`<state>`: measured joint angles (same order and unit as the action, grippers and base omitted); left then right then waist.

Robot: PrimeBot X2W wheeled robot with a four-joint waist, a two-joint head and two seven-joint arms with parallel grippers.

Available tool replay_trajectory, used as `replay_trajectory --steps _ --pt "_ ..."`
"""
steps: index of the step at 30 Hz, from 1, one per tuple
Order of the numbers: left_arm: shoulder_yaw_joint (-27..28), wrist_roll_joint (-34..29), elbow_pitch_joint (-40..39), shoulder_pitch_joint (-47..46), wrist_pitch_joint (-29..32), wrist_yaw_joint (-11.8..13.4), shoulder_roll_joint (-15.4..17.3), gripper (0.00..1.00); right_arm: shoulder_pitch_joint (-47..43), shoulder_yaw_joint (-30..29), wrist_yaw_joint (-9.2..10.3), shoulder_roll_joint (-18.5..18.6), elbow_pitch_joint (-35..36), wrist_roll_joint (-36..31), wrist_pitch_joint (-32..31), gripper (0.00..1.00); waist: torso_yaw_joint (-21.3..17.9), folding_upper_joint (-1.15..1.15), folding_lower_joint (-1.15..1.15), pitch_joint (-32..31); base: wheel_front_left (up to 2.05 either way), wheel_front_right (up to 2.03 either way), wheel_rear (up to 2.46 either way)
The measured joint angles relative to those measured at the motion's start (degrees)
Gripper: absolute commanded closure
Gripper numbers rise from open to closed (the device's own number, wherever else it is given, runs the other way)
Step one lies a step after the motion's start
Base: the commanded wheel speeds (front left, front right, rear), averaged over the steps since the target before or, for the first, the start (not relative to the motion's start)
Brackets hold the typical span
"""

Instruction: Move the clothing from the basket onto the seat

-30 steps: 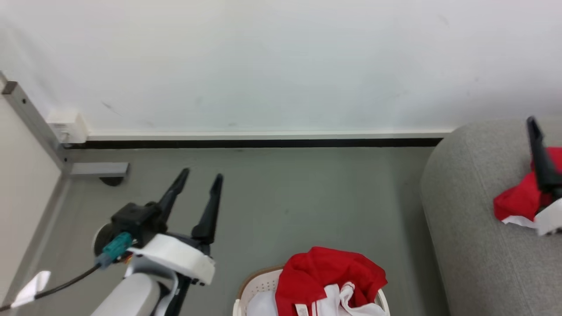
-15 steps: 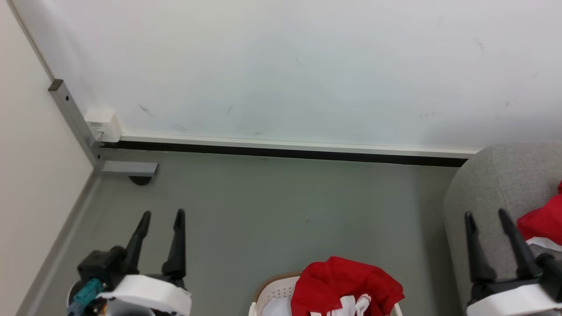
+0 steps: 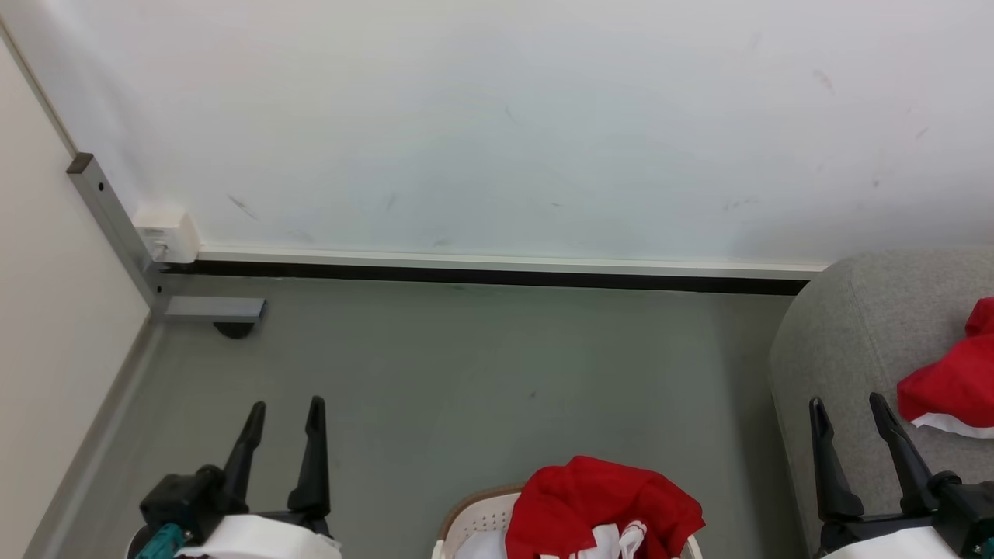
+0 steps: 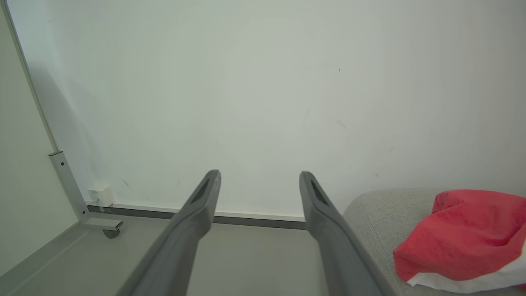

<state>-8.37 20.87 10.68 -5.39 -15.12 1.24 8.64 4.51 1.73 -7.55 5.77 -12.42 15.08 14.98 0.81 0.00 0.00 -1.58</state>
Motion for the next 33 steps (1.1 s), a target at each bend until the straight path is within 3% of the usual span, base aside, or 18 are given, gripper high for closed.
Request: replay_trajectory --steps 11,23,33 --pt "2.46 -3.24 2.21 -0.01 0.0 -3.54 -2.71 0.0 0.12 0.02 0.0 -0.12 -0.13 -0.42 0.07 0.0 0.01 0.0 0.0 0.17 0.0 0.0 0.0" --pt "4.32 -5.39 3.39 -0.15 0.0 -5.3 -4.21 0.0 0.57 0.09 0.0 0.34 -0.42 0.07 0.07 0.0 -0.51 0.0 0.0 0.41 0.0 0.0 0.0" --pt "2.37 -6.78 3.82 -2.35 -0.01 -6.86 -4.97 0.0 2.6 0.31 0.0 2.31 -0.48 0.13 0.07 0.0 -2.0 0.0 0.0 2.92 0.0 0.0 0.0"
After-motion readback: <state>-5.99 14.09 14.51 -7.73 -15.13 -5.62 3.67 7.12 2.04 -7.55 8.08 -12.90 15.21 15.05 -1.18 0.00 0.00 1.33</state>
